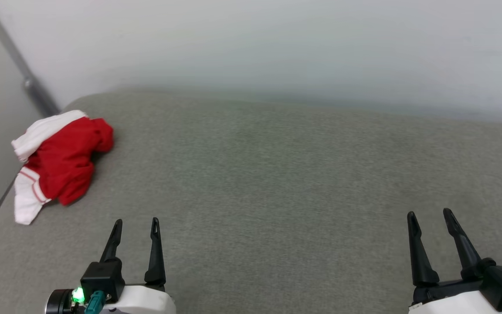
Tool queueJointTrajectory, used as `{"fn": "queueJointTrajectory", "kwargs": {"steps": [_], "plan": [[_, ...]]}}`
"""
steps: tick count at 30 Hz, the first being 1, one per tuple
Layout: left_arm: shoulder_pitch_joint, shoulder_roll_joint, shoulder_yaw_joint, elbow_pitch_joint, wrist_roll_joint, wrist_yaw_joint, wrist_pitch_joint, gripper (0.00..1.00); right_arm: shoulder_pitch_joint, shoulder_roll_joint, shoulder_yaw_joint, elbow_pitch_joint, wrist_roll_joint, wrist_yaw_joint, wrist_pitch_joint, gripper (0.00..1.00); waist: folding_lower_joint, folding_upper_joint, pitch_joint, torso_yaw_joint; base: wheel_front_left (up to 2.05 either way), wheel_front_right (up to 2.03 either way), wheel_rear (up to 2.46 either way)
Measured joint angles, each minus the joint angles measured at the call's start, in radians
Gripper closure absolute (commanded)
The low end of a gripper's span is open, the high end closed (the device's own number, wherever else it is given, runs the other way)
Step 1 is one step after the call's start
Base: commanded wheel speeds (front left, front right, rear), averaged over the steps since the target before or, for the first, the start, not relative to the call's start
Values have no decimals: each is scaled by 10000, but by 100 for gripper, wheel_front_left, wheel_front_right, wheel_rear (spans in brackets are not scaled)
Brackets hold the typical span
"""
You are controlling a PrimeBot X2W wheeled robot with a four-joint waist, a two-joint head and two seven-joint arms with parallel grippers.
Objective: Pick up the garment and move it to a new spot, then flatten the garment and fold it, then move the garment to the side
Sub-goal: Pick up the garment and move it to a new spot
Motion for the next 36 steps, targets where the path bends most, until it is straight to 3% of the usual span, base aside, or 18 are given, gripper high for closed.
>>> {"fn": "queueJointTrajectory", "kwargs": {"steps": [20, 28, 32, 36], "plan": [[24, 0, 268, -12, -336, 311, 0, 0, -39, 2, 222, -171, -449, 2, 0, 0, 0, 0, 359, 2608, 0, 0, 0], [19, -6, 660, 109, -481, 313, 0, 0, -70, 2, 314, -180, -529, 2, 0, 0, 0, 0, 495, 2660, 0, 0, 0], [-650, 59, 1317, 278, -449, -40, 0, 0, -212, 2, 295, -244, -665, 2, 0, 0, 1, 0, 688, 2488, 0, 0, 0], [-1855, 523, 2075, 414, -384, -445, 0, 0, -552, 2, 194, -410, -972, 2, 0, 0, 1, 0, 1077, 2257, 0, 0, 0]]}}
